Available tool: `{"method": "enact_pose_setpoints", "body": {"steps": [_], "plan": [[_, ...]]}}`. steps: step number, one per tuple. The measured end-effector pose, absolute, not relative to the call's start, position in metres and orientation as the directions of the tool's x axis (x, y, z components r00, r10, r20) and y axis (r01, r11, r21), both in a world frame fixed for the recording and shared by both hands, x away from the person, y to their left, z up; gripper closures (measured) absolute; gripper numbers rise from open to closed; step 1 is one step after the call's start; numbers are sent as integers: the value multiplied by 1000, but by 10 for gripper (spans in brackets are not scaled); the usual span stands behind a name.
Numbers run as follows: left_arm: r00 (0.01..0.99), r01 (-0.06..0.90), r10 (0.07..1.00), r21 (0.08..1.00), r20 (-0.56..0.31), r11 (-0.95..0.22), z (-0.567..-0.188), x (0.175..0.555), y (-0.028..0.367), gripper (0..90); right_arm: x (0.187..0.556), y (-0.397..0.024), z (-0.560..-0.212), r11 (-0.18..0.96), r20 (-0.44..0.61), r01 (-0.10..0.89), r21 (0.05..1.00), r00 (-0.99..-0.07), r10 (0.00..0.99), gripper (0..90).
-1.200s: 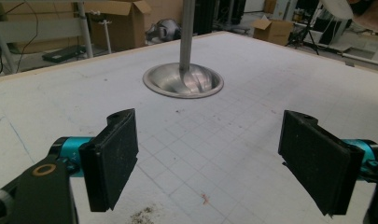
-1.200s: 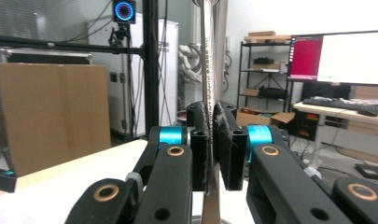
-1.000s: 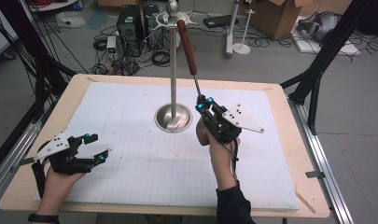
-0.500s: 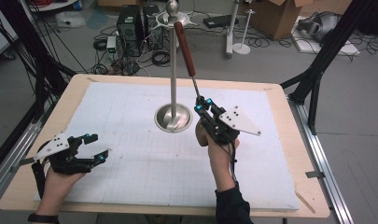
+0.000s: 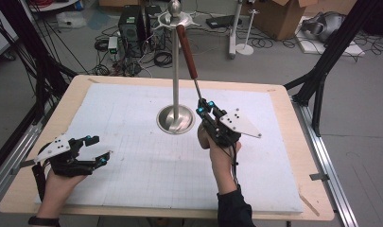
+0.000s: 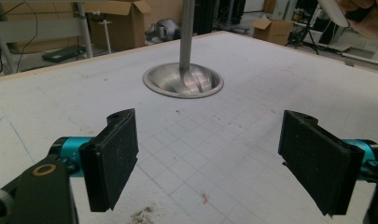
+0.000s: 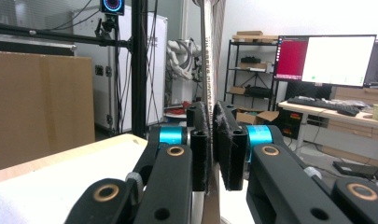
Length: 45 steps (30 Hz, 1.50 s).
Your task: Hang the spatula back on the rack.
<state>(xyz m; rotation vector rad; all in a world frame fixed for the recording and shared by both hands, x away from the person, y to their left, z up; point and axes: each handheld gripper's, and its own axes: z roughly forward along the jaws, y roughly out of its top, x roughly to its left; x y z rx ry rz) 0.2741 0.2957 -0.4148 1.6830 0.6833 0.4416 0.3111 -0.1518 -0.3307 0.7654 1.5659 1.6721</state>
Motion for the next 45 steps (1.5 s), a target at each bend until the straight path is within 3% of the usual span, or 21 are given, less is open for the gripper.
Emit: {"method": "enact_pose_setpoints", "body": {"steps": [45], "plan": [[759,210,646,970,-81,-125,-419,276,294,203,341,-139,-341,4,-40,-67,998,-546,837,844]]}}
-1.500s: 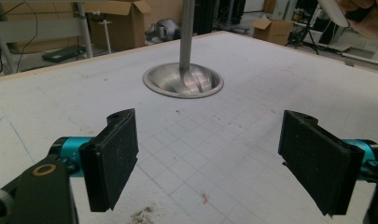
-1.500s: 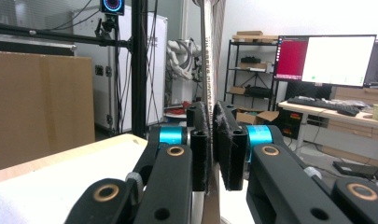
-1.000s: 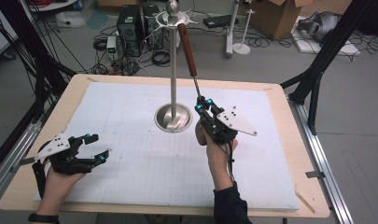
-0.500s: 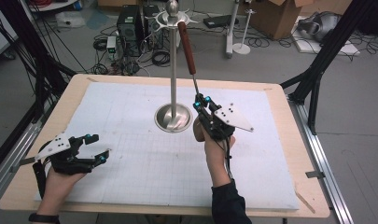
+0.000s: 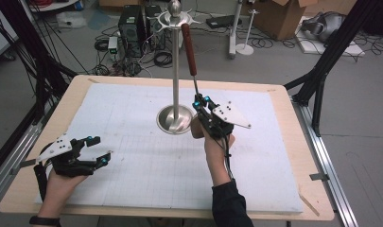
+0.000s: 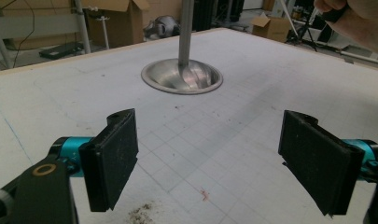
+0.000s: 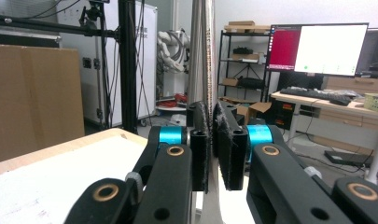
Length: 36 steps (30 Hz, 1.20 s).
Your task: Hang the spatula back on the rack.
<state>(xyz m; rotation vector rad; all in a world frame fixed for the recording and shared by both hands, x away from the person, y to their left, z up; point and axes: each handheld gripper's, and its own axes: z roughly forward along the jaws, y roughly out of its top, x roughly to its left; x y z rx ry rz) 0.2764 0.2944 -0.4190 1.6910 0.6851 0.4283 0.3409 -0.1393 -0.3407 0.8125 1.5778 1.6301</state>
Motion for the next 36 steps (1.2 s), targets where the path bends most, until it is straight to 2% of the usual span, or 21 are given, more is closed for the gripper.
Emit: {"method": "enact_pose_setpoints", "body": {"steps": [17,36], "plan": [[764,208,641,970,-79,-129,-419,276,293,203,355,-132,-341,38,-50,-34,999,-544,837,840],[764,210,640,969,-80,-130,-419,276,291,203,362,-134,-341,17,-20,-11,1000,-548,837,824]]}}
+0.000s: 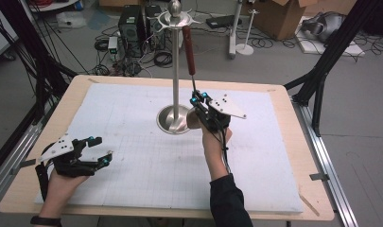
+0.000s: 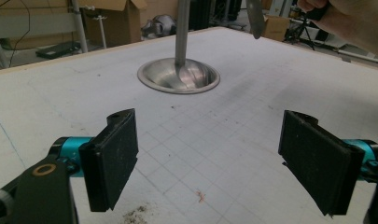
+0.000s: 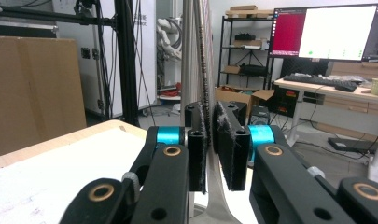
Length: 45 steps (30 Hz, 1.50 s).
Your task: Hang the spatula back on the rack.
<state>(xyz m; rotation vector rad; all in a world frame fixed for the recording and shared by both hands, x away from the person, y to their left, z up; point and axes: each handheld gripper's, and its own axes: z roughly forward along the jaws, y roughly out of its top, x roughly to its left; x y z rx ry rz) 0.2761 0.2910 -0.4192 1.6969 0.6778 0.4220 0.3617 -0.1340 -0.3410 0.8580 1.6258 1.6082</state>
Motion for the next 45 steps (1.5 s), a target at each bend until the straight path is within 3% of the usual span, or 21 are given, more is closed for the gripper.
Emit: {"method": "enact_pose_setpoints", "body": {"steps": [22,32,45], "plan": [[767,213,636,968,-82,-132,-420,276,290,203,366,-135,-341,8,-1,11,1000,-542,841,793],[768,213,636,968,-81,-134,-420,276,290,203,364,-129,-341,31,-25,2,1000,-563,826,883],[768,213,636,968,-81,-134,-420,276,290,203,364,-129,-341,42,-34,1,999,-562,826,893]]}}
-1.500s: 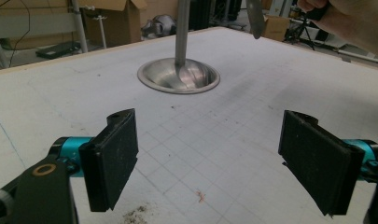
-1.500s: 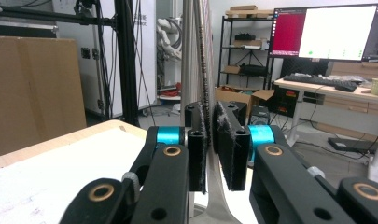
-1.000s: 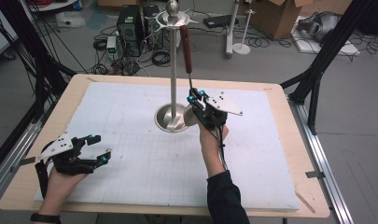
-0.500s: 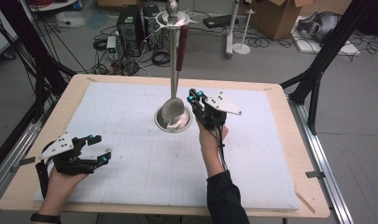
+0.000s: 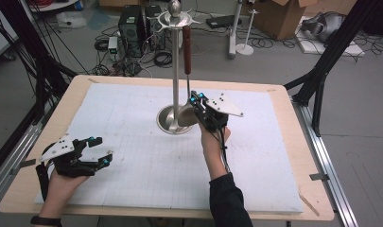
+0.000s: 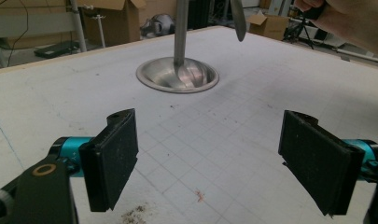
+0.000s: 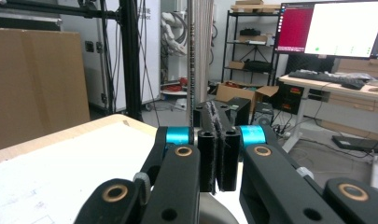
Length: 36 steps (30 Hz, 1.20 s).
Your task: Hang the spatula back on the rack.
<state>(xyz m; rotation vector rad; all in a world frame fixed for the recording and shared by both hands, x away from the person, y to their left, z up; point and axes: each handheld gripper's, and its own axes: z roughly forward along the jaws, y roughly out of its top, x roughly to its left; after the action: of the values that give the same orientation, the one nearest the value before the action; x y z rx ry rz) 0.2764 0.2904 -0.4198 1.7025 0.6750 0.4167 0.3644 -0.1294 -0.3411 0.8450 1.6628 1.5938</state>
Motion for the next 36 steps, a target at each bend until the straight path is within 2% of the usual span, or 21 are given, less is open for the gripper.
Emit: {"method": "enact_pose_setpoints", "body": {"steps": [8,18,28,36], "plan": [[767,211,637,968,-79,-133,-419,276,291,203,364,-129,-341,51,-40,3,999,-565,824,890],[766,204,639,969,-69,-140,-418,276,291,201,352,-142,-331,85,-62,14,996,-576,815,715],[763,205,643,968,-65,-146,-417,278,287,197,330,-158,-324,140,-106,13,990,-587,802,610],[760,197,647,971,-65,-133,-415,281,284,187,306,-186,-329,180,-134,18,983,-597,791,539]]}}
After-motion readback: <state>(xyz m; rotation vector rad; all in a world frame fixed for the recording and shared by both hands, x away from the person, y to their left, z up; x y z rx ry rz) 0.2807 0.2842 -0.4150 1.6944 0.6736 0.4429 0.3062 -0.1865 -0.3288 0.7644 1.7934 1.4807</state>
